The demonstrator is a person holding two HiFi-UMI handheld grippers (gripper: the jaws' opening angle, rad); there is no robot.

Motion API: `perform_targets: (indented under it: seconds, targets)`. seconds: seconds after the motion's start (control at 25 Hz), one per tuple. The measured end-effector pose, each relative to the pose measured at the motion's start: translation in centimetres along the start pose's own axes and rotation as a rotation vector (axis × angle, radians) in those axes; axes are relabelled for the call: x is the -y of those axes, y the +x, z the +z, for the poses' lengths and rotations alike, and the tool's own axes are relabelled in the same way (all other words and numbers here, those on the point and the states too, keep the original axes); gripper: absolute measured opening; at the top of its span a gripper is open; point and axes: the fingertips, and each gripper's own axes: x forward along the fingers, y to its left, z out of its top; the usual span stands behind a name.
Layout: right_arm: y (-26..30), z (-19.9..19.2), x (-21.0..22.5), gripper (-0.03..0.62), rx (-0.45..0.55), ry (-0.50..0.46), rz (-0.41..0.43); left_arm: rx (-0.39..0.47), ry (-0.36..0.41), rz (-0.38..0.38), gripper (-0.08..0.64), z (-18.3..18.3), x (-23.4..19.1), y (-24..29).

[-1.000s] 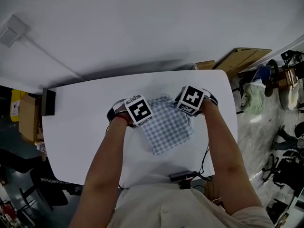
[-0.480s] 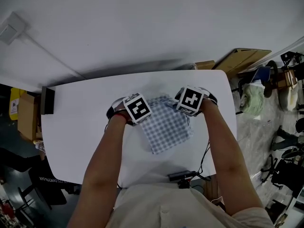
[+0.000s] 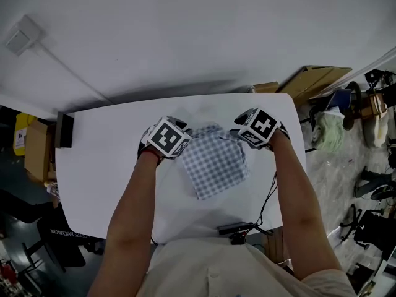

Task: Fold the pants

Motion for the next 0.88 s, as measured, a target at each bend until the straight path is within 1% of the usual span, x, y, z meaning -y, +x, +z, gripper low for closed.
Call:
perform_targets:
  seconds: [0.16,0.24,0.32,0.4,0.52,0.6,0.76,0.88]
  targets:
    - [-1.8,0.4,-0.1,0.148,0.099,0.041,-0.036,0.06,-0.027,0.0,0.08,0.3,1.6,-0.6]
    - [-2.7,0.5,-1.1,0.117,0.147,0.037,-0.046,0.095,-0.057,-0.02,0.08,0.4,3.0,-0.8]
    - [-3.1,0.1,-2.2,0.087,0.162,0.021,-0.045,0.108,-0.066,-0.039,0.08,0.1,4.4,-0.8]
    - [-2.9,-0.8,-3.2,0.078,0.139,0.012,-0.034,0.105,-0.064,-0.048,0.08,-0.4,5.4,-0.6]
    - [-2.0,-2.4,-3.8,0.094,0.072,0.022,-0.029,0.105,-0.079,-0.057,0.08,-0.8,6.5,-0.2]
    - [-1.5,-3.0,-3.8,0.094,0.047,0.033,-0.033,0.109,-0.087,-0.058,0.08,-0.9,7.1,-0.2]
    - [-0.3,-2.9,-3.1,0.083,0.02,0.027,-0.055,0.117,-0.089,-0.058,0.08,-0.8,7.8,-0.4]
    - [0.3,-2.1,-1.9,0.08,0.026,0.038,-0.079,0.125,-0.1,-0.058,0.079,-0.8,7.9,-0.3]
